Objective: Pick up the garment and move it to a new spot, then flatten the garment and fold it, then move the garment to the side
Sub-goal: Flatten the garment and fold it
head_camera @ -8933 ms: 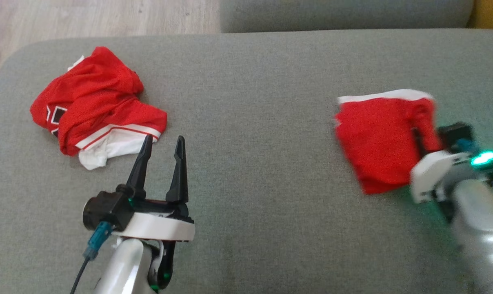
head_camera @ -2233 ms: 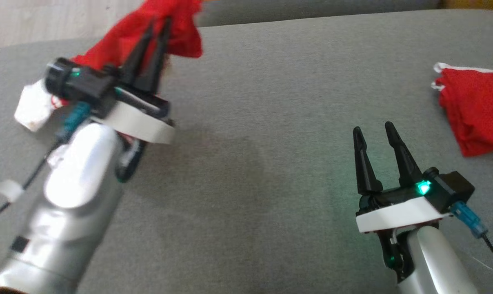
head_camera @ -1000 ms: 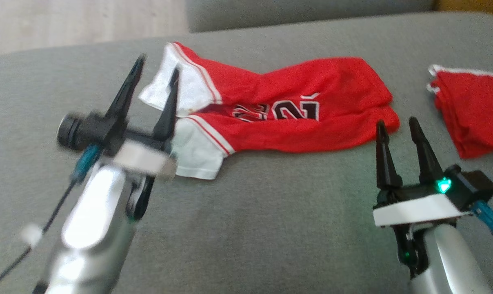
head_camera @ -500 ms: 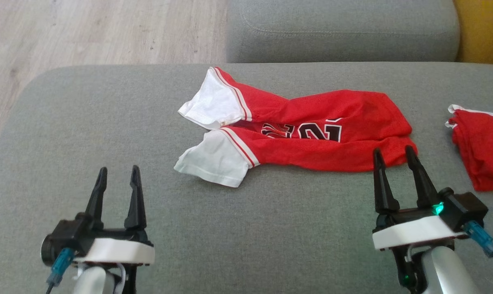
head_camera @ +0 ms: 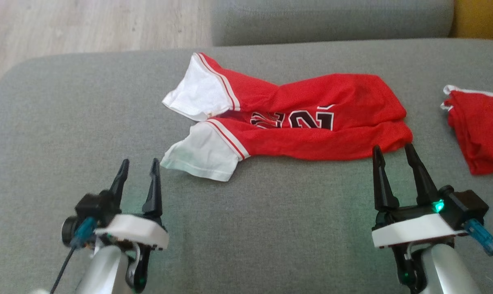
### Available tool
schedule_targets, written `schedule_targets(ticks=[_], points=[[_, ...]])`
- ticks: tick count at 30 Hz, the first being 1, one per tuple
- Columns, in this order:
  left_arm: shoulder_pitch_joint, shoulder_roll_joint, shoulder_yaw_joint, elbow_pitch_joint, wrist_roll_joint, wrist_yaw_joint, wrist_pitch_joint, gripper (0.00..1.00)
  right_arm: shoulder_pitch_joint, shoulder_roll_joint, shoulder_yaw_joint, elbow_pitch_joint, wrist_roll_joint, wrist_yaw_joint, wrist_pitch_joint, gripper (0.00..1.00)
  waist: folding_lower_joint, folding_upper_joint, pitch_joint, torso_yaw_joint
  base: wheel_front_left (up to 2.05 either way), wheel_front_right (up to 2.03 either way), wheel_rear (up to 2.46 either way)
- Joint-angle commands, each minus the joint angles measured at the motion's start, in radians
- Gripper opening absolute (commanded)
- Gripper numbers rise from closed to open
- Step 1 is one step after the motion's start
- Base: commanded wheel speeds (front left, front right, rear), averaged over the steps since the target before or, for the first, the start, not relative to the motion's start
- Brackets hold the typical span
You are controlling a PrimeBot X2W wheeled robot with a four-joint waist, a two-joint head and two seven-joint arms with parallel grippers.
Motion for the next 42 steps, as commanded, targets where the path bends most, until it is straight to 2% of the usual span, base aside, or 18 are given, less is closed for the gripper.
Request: schedule_targets(ticks=[1,7,15,27,28,29,36,42], points=[[-0.058,0.009,0.022,-0.011,0.011,-0.005,0.005,1.00,-0.044,-0.003,0.024,-0.037,-0.011,0.004,-0.010,1.00,-0.0001,0.0000,0.019,-0.007,0.00,0.00,0.00],[-0.172,0.015,-0.005,0.125,0.005,-0.014,0.057,1.00,-0.070,-0.003,0.034,-0.045,-0.014,0.004,-0.010,1.00,-0.0001,0.0000,0.078,-0.025,0.00,0.00,0.00],[-0.302,0.017,-0.045,0.276,-0.011,-0.026,0.076,1.00,-0.094,-0.003,0.044,-0.049,-0.016,0.004,-0.010,1.00,-0.0001,0.0000,0.129,-0.051,0.00,0.00,0.00],[-0.381,0.024,-0.133,0.439,-0.029,-0.031,0.148,1.00,-0.111,-0.003,0.056,-0.048,-0.004,0.004,-0.010,1.00,-0.0001,0.0000,0.143,-0.077,0.00,0.00,0.00],[-0.383,0.023,-0.139,0.446,-0.031,-0.031,0.152,0.54,-0.111,-0.003,0.056,-0.048,-0.004,0.004,-0.010,1.00,-0.0001,0.0000,0.141,-0.077,0.00,0.00,0.00],[-0.385,0.022,-0.146,0.451,-0.033,-0.031,0.152,0.00,-0.112,-0.003,0.055,-0.046,-0.004,0.004,-0.010,1.00,-0.0001,0.0000,0.140,-0.077,0.00,0.00,0.00],[-0.377,0.034,-0.141,0.455,-0.054,-0.027,0.039,0.00,-0.104,-0.003,0.041,-0.030,-0.008,0.004,-0.010,1.00,-0.0001,0.0000,0.091,-0.061,0.00,0.00,0.00],[-0.315,0.059,-0.103,0.399,-0.072,-0.002,-0.035,0.00,-0.077,-0.003,0.023,-0.004,-0.012,0.004,-0.010,1.00,-0.0001,0.0000,0.012,-0.024,0.00,0.00,0.00]])
